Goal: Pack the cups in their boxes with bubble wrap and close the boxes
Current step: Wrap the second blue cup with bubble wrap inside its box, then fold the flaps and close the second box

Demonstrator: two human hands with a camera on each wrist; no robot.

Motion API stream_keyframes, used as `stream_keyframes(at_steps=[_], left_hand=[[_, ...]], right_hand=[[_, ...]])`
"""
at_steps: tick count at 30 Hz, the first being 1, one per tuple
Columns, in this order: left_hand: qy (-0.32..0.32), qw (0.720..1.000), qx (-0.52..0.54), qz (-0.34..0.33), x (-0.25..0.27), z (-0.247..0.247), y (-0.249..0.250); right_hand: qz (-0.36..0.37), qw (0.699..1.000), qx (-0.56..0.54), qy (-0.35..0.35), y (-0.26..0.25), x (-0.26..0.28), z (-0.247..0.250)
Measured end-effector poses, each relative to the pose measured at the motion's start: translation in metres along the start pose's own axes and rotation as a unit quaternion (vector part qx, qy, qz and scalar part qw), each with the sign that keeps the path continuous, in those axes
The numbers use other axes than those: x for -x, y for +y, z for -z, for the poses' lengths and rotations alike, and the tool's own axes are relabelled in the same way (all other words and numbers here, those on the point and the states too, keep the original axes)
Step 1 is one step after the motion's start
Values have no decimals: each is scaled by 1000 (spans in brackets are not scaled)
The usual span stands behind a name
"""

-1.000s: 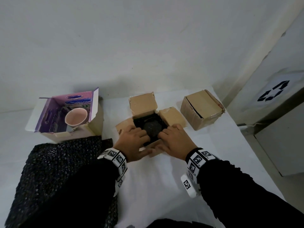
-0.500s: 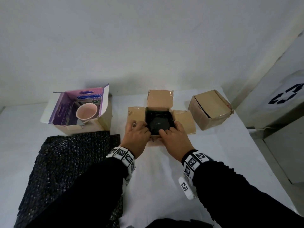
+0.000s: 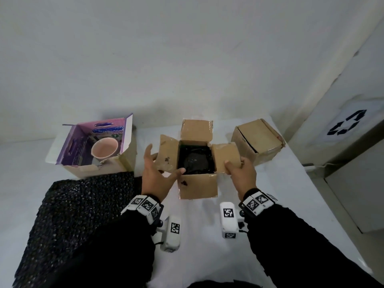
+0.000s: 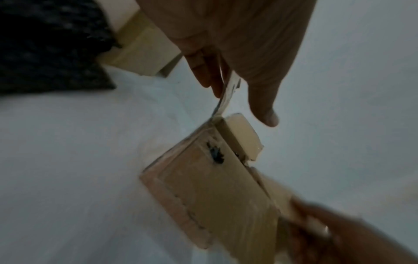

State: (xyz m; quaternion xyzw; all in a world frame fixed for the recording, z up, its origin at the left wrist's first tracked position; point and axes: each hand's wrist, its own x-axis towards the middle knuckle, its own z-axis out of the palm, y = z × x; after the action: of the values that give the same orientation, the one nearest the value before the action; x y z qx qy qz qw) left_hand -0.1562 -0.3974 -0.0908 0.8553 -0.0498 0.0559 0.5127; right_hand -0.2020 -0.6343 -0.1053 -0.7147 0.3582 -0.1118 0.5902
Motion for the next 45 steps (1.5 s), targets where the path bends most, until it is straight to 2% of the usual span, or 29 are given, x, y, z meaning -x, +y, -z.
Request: stream_keyframes(at_steps=[2, 4, 7, 10, 13, 15, 18, 19, 20, 21, 22, 23, 25, 26, 27, 29, 33, 35, 38, 42, 45], left_hand=[[-43, 998, -4, -54, -3, -4, 7], [-124, 982, -83, -112, -3, -10, 8], [-176, 916, -276, -232, -1, -11, 4], [-220, 864, -338, -303, -2, -4, -2], [-217, 827, -396, -335, -5, 5, -13], [-208, 831, -405, -321, -6, 8, -21], [-193, 858, -376, -293, -5, 7, -25], [-184, 867, -361, -289, -5, 5, -25], [-175, 878, -342, -284, -6, 3, -24], [-169, 891, -316, -279, -8, 1, -23], [-165, 905, -283, -273, -11, -1, -22], [-161, 917, -251, -266, -15, -4, -22], [-150, 934, -214, -245, -22, -8, -22], [-143, 939, -212, -229, -25, -10, -23], [-136, 944, -215, -210, -26, -13, -24], [-137, 958, -196, -160, -26, -18, -23], [-151, 981, -121, -15, -27, -23, -16], [-170, 971, -167, 32, -31, -22, -15], [-205, 951, -224, 55, -37, -20, -15], [-203, 947, -238, 74, -37, -19, -10], [-193, 943, -261, 75, -38, -16, -7]], right_hand=[[63, 997, -33, 30, -11, 6, -4], [134, 990, -39, 17, -19, 13, -9], [234, 972, 13, -28, -21, 18, -20], [349, 924, 124, -95, -12, 18, -27], [431, 851, 268, -132, -6, 16, -25], [468, 800, 337, -163, -3, 11, -18], [522, 708, 431, -203, 4, -1, -2], [535, 685, 444, -216, 7, -5, 4], [545, 675, 442, -228, 9, -8, 9], [549, 678, 429, -235, 10, -10, 13], [546, 693, 408, -236, 9, -11, 15], [527, 724, 378, -236, 6, -11, 16], [445, 812, 297, -233, -6, -11, 11], [407, 847, 256, -230, -12, -13, 7], [377, 870, 221, -228, -17, -16, 4], [333, 898, 183, -221, -19, -25, -1], [207, 934, 198, -213, -10, -43, -6], [128, 946, 187, -231, -13, -51, -10], [43, 957, 120, -260, -34, -65, -25], [22, 966, 11, -258, -85, -77, -50], [63, 968, 40, -239, -115, -82, -63]])
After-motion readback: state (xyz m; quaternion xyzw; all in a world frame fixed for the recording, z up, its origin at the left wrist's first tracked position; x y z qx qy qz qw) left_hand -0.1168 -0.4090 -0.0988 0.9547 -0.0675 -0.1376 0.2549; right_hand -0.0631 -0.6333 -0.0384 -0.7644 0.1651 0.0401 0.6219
